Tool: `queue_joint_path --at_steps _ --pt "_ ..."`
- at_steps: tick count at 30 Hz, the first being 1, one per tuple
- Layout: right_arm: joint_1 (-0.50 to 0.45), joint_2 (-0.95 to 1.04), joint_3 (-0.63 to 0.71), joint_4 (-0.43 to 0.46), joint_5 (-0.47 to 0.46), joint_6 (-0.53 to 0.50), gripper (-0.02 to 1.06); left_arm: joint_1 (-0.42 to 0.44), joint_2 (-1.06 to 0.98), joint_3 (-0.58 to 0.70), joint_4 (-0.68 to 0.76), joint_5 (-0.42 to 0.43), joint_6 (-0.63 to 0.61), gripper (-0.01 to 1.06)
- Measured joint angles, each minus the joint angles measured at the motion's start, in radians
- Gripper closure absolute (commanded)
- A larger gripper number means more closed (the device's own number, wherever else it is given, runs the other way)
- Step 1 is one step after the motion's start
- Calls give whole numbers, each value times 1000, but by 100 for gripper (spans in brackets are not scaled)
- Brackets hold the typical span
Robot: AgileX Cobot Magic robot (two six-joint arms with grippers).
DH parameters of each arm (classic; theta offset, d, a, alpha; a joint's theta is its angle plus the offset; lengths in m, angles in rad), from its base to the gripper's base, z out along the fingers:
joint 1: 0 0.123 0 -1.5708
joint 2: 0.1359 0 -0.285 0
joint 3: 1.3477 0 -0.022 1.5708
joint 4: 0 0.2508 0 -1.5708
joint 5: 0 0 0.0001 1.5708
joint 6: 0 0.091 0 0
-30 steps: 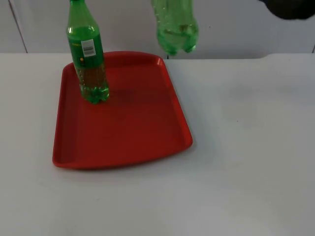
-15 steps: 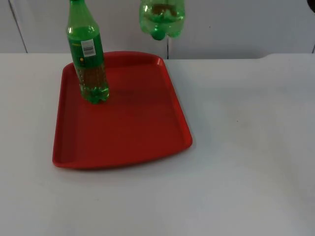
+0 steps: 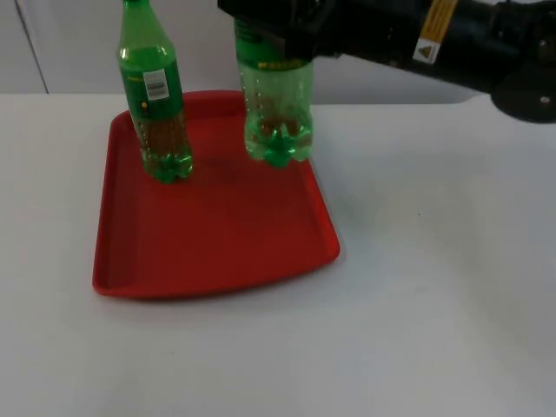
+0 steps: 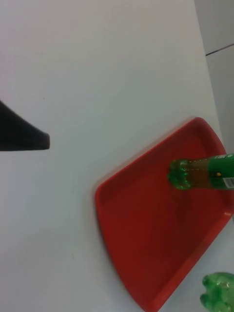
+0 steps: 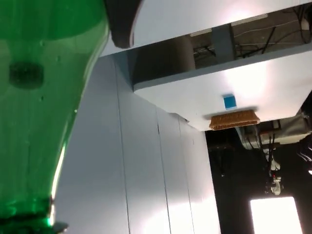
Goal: Place the bottle upright on the tray.
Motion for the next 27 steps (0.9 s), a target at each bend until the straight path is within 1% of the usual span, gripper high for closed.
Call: queue_joint_path --at_steps 2,4,6,8,9,11,13,14,17,18,22,24,27 --pt "0 54 -44 0 -35 -22 105 0 0 0 0 0 0 0" --pt "0 80 -67 0 -51 -24 105 0 0 0 0 0 0 0" --pt "0 131 -117 0 -83 -33 105 0 0 0 0 0 0 0" --pt "0 186 -181 -7 -96 -35 105 0 0 0 0 0 0 0" --pt "0 186 -181 -7 -96 -35 105 0 0 0 0 0 0 0" --pt "0 251 -248 -22 -103 -35 105 0 0 0 0 0 0 0" --pt "0 318 -326 -37 -105 -19 105 0 0 0 0 0 0 0" --pt "0 318 -326 -37 -105 -19 105 0 0 0 0 0 0 0" --pt "0 429 -448 -73 -105 41 105 0 0 0 0 0 0 0" --pt "0 429 -448 -73 -105 41 105 0 0 0 0 0 0 0" --pt "0 509 -531 -97 -105 93 105 0 0 0 0 0 0 0" --pt "0 514 -536 -99 -105 95 105 0 0 0 0 0 0 0" --pt "0 518 -540 -131 -105 99 105 0 0 0 0 0 0 0"
